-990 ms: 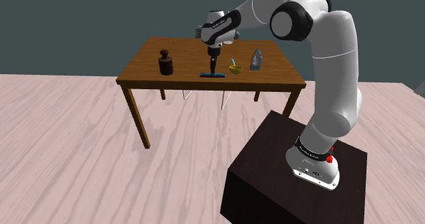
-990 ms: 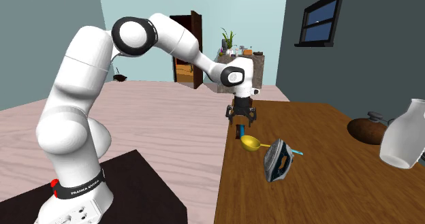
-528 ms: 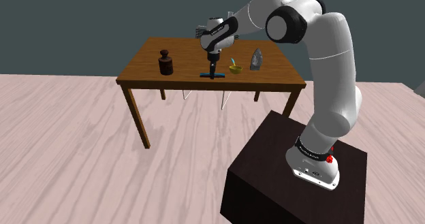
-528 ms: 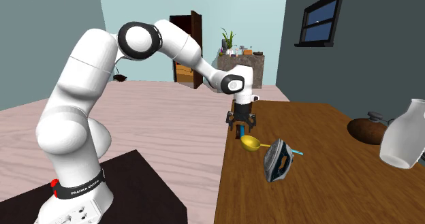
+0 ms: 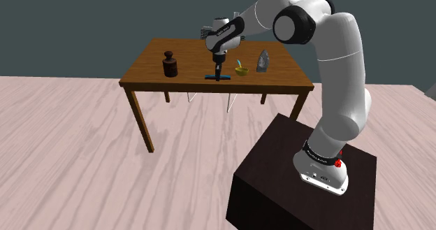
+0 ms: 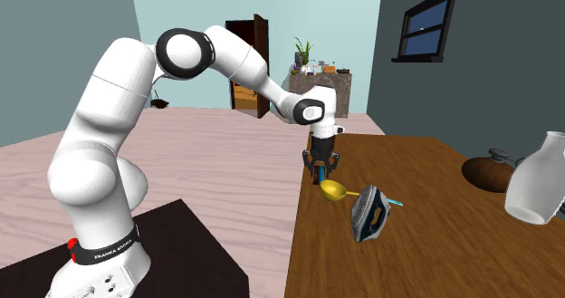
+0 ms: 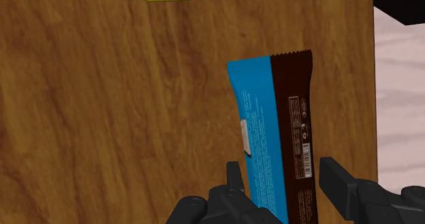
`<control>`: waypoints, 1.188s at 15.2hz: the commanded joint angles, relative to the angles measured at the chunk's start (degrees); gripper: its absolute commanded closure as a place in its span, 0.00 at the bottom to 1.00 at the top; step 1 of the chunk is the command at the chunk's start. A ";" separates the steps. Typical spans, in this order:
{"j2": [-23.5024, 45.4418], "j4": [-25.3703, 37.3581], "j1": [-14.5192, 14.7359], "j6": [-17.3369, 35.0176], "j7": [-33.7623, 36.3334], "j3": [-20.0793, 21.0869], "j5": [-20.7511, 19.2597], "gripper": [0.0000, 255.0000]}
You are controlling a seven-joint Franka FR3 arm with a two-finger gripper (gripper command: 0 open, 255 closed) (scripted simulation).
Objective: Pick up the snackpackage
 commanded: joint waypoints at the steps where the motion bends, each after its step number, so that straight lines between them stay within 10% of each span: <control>1: 0.27 -0.04 -0.05 -0.07 0.02 -0.02 -0.02 1.00; 18: -4.93 4.10 0.38 -9.30 0.96 -0.86 -1.50 1.00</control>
